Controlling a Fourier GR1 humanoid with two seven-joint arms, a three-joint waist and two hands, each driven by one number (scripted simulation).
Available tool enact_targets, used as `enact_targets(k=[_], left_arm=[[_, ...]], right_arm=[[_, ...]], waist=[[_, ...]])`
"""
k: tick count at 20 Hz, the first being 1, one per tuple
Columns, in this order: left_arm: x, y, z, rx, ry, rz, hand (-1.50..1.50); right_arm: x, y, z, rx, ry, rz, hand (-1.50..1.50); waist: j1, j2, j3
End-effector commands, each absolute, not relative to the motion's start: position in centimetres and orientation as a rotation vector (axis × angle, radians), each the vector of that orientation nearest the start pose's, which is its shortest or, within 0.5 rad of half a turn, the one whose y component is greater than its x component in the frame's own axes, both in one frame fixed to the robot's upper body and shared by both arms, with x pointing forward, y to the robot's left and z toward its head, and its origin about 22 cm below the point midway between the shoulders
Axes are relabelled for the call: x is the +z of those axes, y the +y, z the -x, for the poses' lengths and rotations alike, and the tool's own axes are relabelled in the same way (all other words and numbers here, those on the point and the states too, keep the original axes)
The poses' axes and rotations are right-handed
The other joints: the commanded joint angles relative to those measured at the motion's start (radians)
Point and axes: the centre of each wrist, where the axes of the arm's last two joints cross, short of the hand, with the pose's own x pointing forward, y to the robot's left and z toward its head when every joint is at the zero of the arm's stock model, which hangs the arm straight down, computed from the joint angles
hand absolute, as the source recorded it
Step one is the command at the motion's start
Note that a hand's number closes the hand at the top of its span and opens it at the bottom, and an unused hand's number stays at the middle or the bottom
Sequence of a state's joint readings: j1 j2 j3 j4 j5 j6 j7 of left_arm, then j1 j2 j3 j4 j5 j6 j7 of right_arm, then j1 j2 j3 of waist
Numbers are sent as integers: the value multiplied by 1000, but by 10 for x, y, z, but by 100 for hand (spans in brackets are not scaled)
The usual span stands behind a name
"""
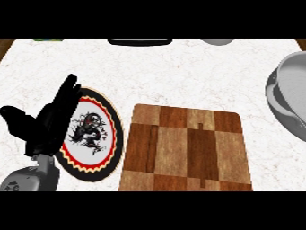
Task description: Pick the can from the cutting board and place it in the pot
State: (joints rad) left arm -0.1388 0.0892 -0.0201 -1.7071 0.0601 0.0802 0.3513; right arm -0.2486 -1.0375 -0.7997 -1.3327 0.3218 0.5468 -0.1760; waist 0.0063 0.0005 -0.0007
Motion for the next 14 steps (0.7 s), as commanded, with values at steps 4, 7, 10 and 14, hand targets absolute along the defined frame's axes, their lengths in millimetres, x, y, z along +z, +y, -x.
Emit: enact_targets(k=[4,7,10,14], left_arm=[[61,225,-266,-38,-1470,3,0],[68,235,-273,-19,-1480,-3,0],[56,235,-269,-27,-1495,-18,0],[72,228,-276,-33,-1494,-15,0]], right_arm=[[315,-517,-244,599,-1470,1134,150],[282,-500,-266,644,-1441,1120,150],[273,-510,-279,626,-1426,1101,150],[236,-497,-299,773,-1392,1110,150]], waist=[[14,3,0],[8,2,0],[8,3,1],[8,3,1]])
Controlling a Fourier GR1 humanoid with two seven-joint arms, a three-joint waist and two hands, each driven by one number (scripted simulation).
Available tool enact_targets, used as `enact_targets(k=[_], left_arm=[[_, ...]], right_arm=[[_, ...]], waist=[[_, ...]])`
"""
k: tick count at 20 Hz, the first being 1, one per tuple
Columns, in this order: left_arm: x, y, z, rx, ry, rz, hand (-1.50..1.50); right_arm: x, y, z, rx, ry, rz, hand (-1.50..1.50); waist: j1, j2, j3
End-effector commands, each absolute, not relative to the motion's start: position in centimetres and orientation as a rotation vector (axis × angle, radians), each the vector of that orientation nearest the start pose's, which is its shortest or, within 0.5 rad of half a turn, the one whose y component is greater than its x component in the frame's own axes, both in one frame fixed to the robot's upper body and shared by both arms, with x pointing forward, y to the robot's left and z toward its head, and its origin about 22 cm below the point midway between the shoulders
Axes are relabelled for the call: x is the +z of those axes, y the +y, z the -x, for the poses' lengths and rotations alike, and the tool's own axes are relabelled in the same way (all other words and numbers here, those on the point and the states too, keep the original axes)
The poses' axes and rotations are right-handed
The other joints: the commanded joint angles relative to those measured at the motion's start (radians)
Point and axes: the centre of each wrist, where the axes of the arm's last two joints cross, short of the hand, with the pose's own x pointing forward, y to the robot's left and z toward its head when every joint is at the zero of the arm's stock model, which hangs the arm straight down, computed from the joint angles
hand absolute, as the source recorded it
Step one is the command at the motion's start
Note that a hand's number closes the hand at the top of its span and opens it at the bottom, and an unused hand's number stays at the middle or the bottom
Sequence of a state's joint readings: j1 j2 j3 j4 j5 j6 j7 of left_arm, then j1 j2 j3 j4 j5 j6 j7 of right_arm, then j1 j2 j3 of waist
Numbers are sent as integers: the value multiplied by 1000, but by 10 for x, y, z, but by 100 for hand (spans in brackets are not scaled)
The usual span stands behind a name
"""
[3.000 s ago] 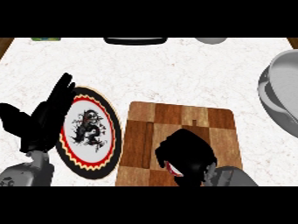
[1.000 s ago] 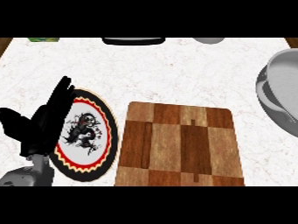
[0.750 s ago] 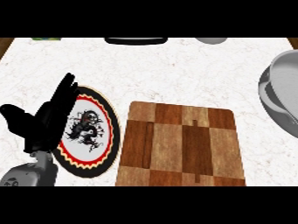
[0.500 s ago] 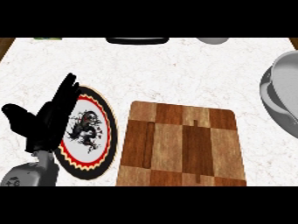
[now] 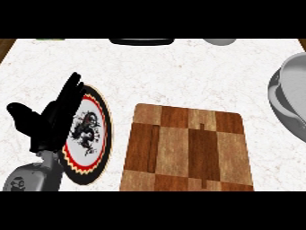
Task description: Pick the can from the cutting board and place it in the pot
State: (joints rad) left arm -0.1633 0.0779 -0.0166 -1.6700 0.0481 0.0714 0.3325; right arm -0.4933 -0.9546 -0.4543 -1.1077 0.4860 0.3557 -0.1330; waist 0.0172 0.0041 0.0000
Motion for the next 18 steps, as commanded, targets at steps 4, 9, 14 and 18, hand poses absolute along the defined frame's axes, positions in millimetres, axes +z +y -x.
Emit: enact_targets(k=[4,9,14,18], left_arm=[[49,223,-264,-24,-1473,-5,0],[78,222,-277,-40,-1479,-7,0],[58,234,-276,-11,-1475,-11,0],[63,221,-275,-38,-1474,12,0]], right_arm=[[219,-500,-319,556,-1306,866,-150],[189,-502,-331,492,-1289,701,-150],[199,-507,-335,244,-1474,648,-150],[209,-525,-322,20,-1619,737,-150]], waist=[[5,1,0],[-1,0,1],[-3,1,1],[-9,0,1]])
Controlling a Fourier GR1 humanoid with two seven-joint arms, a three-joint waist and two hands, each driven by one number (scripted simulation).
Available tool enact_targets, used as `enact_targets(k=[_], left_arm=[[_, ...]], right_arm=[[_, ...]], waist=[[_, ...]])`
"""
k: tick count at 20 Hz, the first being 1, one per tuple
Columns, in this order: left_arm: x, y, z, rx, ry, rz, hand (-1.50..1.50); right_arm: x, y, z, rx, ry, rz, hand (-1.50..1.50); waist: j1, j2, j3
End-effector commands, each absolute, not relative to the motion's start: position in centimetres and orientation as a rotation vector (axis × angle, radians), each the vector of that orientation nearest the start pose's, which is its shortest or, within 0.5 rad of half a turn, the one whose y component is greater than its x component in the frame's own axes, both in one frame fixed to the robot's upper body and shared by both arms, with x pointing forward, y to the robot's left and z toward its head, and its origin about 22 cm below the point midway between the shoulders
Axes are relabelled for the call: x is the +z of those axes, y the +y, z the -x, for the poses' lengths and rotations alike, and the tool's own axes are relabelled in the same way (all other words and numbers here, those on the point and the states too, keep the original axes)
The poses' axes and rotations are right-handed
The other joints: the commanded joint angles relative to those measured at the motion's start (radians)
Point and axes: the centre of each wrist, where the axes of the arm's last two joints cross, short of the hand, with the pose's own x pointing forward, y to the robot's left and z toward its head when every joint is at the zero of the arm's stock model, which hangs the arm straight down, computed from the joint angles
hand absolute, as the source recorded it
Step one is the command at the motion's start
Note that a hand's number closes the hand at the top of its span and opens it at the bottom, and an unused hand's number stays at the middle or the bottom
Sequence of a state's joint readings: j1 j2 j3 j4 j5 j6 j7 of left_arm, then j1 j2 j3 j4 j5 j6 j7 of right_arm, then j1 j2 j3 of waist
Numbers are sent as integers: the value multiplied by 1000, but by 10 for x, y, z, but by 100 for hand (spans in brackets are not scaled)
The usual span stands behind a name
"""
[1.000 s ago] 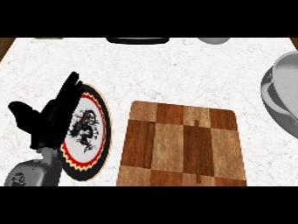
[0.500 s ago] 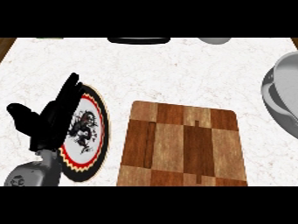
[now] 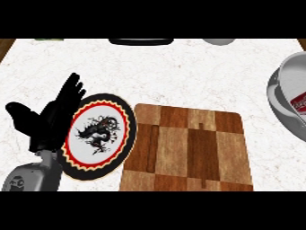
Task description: Pick the can from the cutting board and place it in the pot
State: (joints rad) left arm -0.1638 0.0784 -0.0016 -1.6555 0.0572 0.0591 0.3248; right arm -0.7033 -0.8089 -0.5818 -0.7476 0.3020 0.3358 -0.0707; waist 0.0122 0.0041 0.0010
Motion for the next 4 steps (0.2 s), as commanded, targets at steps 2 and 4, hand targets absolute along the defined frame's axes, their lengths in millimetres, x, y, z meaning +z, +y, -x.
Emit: enact_targets(k=[2,4], left_arm=[[72,222,-280,-16,-1483,4,0],[53,220,-254,-10,-1477,-21,0]], right_arm=[[210,-529,-325,-73,-1644,735,-150],[228,-557,-298,-106,-1634,766,-150]], waist=[[7,3,1],[4,-1,0]])
